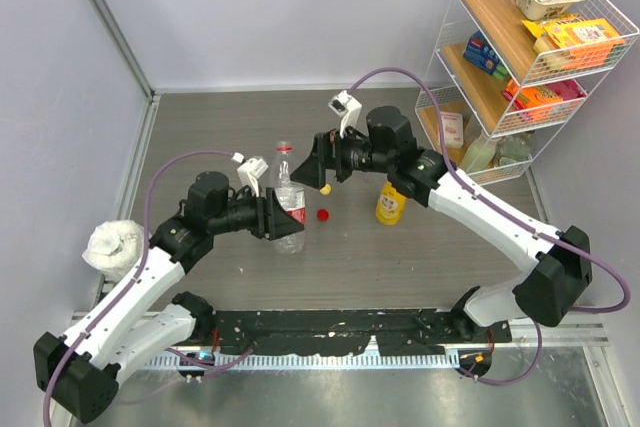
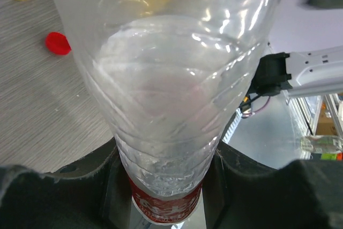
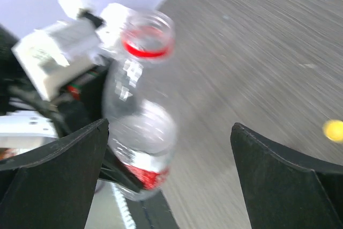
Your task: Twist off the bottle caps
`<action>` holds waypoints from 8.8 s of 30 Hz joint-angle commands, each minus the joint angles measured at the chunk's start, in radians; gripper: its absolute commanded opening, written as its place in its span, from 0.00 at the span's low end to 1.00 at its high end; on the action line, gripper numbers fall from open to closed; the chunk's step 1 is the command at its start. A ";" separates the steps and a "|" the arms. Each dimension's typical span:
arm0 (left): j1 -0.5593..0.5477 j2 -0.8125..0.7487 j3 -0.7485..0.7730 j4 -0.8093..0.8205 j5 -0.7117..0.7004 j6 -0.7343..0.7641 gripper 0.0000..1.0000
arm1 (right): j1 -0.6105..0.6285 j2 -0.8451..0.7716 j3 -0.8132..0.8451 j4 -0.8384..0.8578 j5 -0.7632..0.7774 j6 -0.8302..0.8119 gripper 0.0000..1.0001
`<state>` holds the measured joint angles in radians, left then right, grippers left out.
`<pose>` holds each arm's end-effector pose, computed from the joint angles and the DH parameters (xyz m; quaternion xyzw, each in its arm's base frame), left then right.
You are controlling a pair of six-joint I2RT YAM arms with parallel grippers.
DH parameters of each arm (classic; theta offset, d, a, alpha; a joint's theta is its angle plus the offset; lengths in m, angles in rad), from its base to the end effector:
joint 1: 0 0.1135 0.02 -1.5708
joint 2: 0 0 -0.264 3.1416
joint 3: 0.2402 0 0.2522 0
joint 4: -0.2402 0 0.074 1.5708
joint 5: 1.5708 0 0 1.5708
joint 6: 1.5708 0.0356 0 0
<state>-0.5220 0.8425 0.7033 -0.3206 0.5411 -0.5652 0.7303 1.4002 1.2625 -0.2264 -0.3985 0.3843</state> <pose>0.1546 -0.1101 0.2896 0.1232 0.8216 -0.4572 0.3175 0.2335 0.2277 0.3614 -0.2496 0.7758 0.4325 0.3858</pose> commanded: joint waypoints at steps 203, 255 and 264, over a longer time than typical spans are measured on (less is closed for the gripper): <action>0.004 -0.201 0.188 -0.314 -0.348 0.079 0.99 | -0.120 -0.274 -0.250 0.623 0.352 -0.016 1.00; 0.004 -0.143 0.142 -0.311 -0.840 0.099 1.00 | -0.187 -0.503 -0.393 -0.077 1.299 -0.133 0.94; 0.004 -0.217 0.082 -0.310 -0.869 0.085 1.00 | -0.233 -0.458 -0.426 -0.073 1.259 -0.111 0.98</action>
<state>-0.5205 0.6571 0.8013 -0.6838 -0.3145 -0.4889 0.5224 0.9298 0.8402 -0.3443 0.8635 0.2394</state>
